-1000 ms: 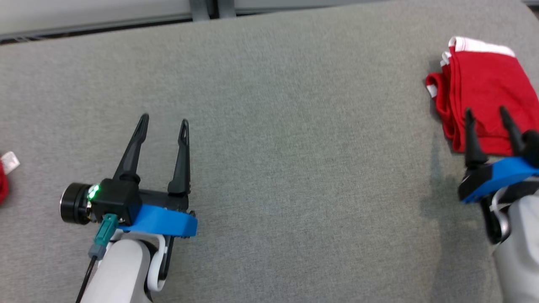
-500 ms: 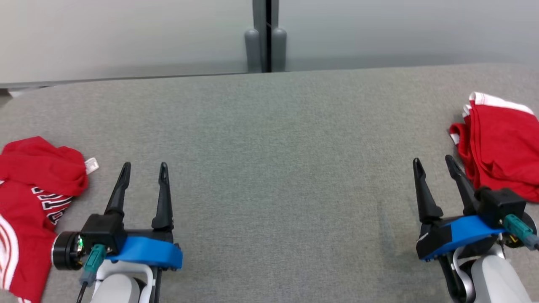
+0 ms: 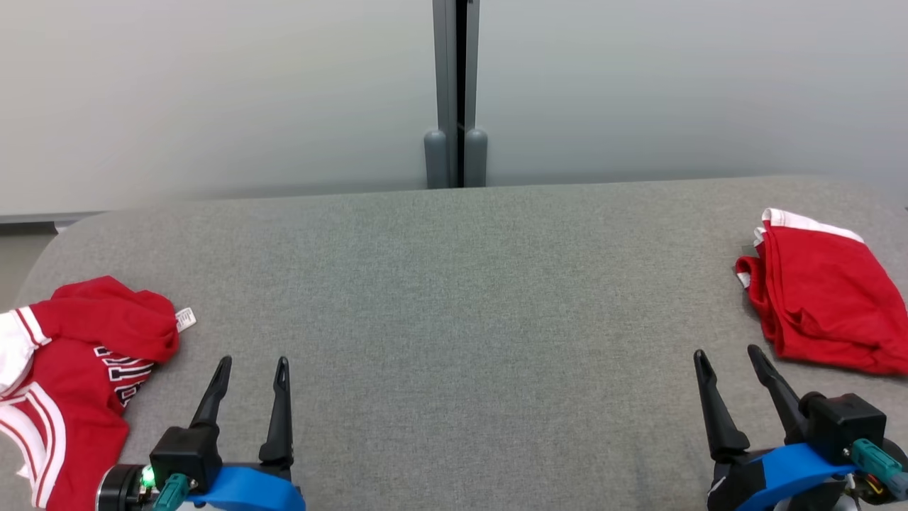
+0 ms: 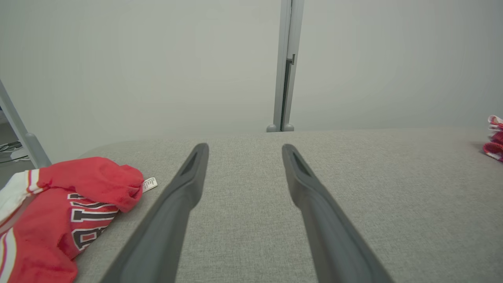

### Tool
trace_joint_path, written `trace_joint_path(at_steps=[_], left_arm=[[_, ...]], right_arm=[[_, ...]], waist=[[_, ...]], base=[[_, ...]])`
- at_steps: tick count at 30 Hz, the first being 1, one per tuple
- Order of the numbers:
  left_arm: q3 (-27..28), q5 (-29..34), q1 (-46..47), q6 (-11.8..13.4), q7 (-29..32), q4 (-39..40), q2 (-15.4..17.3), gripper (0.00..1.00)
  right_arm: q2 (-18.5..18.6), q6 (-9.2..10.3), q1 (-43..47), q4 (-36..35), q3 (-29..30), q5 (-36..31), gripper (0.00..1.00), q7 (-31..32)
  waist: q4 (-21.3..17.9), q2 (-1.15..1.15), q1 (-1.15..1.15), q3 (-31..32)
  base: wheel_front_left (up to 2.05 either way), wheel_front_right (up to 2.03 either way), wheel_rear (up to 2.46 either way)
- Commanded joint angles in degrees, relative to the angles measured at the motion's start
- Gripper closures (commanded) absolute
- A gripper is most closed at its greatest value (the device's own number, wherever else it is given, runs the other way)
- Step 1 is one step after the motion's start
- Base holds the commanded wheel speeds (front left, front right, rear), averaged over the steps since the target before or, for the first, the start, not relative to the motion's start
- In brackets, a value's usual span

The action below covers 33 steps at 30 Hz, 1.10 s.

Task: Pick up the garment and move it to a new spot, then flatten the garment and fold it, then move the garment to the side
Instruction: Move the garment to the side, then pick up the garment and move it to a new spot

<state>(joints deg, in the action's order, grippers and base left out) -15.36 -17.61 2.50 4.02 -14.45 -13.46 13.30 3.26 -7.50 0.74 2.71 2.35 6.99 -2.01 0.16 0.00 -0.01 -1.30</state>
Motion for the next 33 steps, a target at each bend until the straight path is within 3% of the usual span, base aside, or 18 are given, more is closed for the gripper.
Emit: trace_joint_path(at_steps=[1, 9, 24, 33], left_arm=[[0.01, -0.20, -0.93, 0.02, 0.18, -0.21, 0.49, 0.00], [-0.53, -0.54, -2.02, 0.22, 0.75, -0.25, 0.87, 0.00], [-0.31, -1.98, -1.40, 0.25, 1.18, -0.31, 1.37, 0.00], [0.38, -2.33, 0.67, 0.15, 0.79, -0.03, 2.50, 0.00]], right_arm=[[-0.21, 0.02, 1.53, -1.07, 0.05, -0.33, 0.00, 0.59], [-0.33, 0.02, 4.10, -4.58, 0.57, -0.57, 0.00, 2.68], [-0.39, 0.02, 4.48, -5.01, 0.98, -0.22, 0.00, 2.48], [-0.38, 0.02, 3.12, -6.14, 0.74, -0.15, 0.00, 1.98]], waist=[[-0.75, 0.00, 0.01, 1.21], [-0.70, 0.00, 0.01, 2.60], [-0.01, 0.00, 0.01, 2.82], [5.92, 0.00, 0.01, 1.17]], base=[[0.00, 0.00, 0.00], [0.00, 0.00, 0.00], [0.00, 0.00, 0.00], [0.00, 0.00, 0.00]])
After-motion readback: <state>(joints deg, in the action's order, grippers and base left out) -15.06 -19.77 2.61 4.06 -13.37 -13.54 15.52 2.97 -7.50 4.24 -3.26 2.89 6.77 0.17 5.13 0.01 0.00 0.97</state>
